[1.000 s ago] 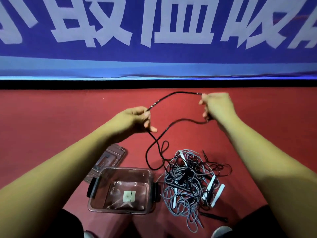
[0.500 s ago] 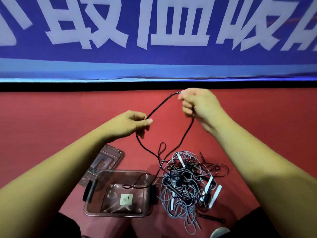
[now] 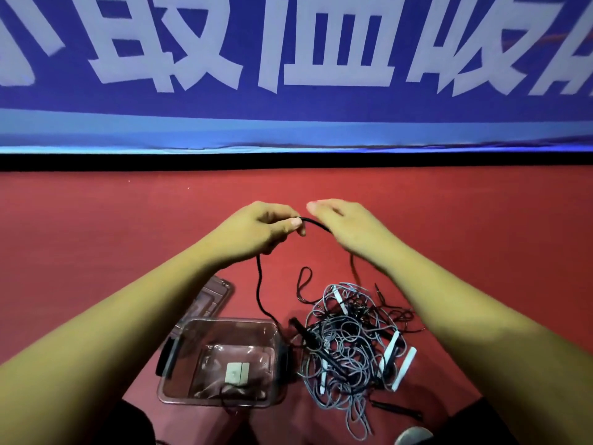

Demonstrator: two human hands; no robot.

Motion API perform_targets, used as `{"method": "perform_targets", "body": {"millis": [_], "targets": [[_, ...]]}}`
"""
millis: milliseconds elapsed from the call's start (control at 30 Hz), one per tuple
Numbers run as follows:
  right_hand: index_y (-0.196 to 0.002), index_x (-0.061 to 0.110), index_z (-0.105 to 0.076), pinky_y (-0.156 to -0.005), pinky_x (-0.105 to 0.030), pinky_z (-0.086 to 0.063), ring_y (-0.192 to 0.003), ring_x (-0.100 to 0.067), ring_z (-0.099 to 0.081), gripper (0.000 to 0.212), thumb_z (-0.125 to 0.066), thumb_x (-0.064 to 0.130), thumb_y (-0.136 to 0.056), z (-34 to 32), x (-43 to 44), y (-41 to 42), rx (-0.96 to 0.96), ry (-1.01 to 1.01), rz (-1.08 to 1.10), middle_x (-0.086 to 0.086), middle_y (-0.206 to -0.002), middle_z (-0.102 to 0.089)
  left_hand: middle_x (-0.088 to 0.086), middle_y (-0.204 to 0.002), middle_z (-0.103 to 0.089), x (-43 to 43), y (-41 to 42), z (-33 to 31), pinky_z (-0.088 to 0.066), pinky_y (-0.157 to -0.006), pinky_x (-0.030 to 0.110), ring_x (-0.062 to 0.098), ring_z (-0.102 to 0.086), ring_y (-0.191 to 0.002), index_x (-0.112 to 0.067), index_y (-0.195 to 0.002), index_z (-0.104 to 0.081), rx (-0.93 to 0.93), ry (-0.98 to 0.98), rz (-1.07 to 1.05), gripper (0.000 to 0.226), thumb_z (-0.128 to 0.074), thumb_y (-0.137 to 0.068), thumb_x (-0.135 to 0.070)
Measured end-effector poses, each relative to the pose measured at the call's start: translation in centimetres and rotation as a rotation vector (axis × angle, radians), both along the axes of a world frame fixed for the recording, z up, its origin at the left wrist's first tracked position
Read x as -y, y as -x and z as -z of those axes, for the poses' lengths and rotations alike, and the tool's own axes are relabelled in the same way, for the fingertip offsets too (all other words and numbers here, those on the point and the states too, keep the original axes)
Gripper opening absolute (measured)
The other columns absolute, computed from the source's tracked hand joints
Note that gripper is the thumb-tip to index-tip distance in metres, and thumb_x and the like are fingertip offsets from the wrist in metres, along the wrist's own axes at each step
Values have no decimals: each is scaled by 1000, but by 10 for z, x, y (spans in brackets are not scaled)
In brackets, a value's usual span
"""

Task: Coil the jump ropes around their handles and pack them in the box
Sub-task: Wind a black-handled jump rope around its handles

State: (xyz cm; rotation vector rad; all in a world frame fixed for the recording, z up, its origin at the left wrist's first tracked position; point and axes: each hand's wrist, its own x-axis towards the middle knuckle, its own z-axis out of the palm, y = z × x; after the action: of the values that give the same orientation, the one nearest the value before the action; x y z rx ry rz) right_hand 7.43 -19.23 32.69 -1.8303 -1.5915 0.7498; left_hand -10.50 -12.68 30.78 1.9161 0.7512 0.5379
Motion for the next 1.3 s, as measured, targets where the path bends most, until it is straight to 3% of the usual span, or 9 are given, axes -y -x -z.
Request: {"method": "perform_targets", "body": {"millis": [133, 333, 567, 667, 800, 967, 1100, 1167, 1300], "targets": [[-83, 10, -62, -59, -30, -49, -54, -23, -60, 31, -47, 28, -102, 9, 4, 14, -172, 30, -199, 5, -51, -58, -6, -54, -37, -6, -1, 0, -26, -50, 23, 13, -29, -52, -14, -76, -65, 87, 64, -89, 24, -60, -97, -25], [-74, 12, -48, -42, -16, -12, -35, -7, -17, 30, -40, 16, -103, -32, -11, -48, -950, -328, 214, 8, -42, -23, 11, -66, -64, -22, 30, 22, -49, -72, 32, 21, -62, -66, -6, -79, -62, -311, 97, 24, 30, -58, -98, -29], [-132, 6, -54, -95, -32, -44, -108, -28, -59, 60, -74, 34, -82, 8, -7, -87, 392, 90, 167, -18, -121, -61, 5, -55, -42, -10, 27, 19, -42, -54, 26, 20, -48, -49, -3, -86, -57, -153, 120, -62, 31, -45, -104, -26], [-146, 19, -41, -110, -27, -34, -127, -18, -50, 72, -71, 43, -85, -2, 9, -36, 279, -43, -208, -4, -144, -49, 1, -53, -28, 3, 11, 7, -26, -45, 21, 14, -24, -46, -5, -85, -61, -133, 40, 33, 30, -49, -103, -26], [-91, 21, -69, -64, -29, -49, -72, -22, -71, 23, -55, 37, -97, 1, 10, -1, 100, -35, -402, 3, -70, -72, 2, -53, -30, 9, 0, 2, -23, -44, 22, 14, -24, -46, -6, -81, -62, -53, 55, 41, 27, -52, -102, -21], [-69, 12, -58, -44, -22, -40, -31, -8, -38, 31, -50, 9, -99, -21, -9, -49, -511, -390, 226, 9, -38, -37, 10, -68, -63, -12, 21, 17, -47, -70, 26, 16, -60, -65, -6, -80, -63, -267, 94, 51, 27, -54, -99, -24], [-102, 5, -67, -78, -37, -53, -68, -12, -64, 21, -59, 23, -95, -5, -9, -87, 145, -156, 231, -13, -82, -68, 14, -64, -59, -1, 18, 19, -49, -67, 28, 24, -59, -62, 0, -86, -58, -149, 192, 102, 28, -47, -101, -20], [-147, 11, -37, -107, -39, -39, -121, -29, -52, 73, -69, 37, -87, 1, -1, -84, 462, 85, 15, -20, -133, -51, 7, -53, -47, 7, 6, 10, -37, -54, 27, 20, -43, -50, -5, -86, -60, -130, 54, 64, 29, -46, -104, -23], [-146, 25, -39, -106, -30, -40, -120, -15, -56, 72, -73, 39, -84, -6, 12, -37, 220, 152, -440, 5, -129, -61, -13, -47, -44, 15, 0, 6, -29, -49, 16, 4, -39, -45, -13, -83, -67, -316, -258, 75, 25, -55, -100, -27]]}}
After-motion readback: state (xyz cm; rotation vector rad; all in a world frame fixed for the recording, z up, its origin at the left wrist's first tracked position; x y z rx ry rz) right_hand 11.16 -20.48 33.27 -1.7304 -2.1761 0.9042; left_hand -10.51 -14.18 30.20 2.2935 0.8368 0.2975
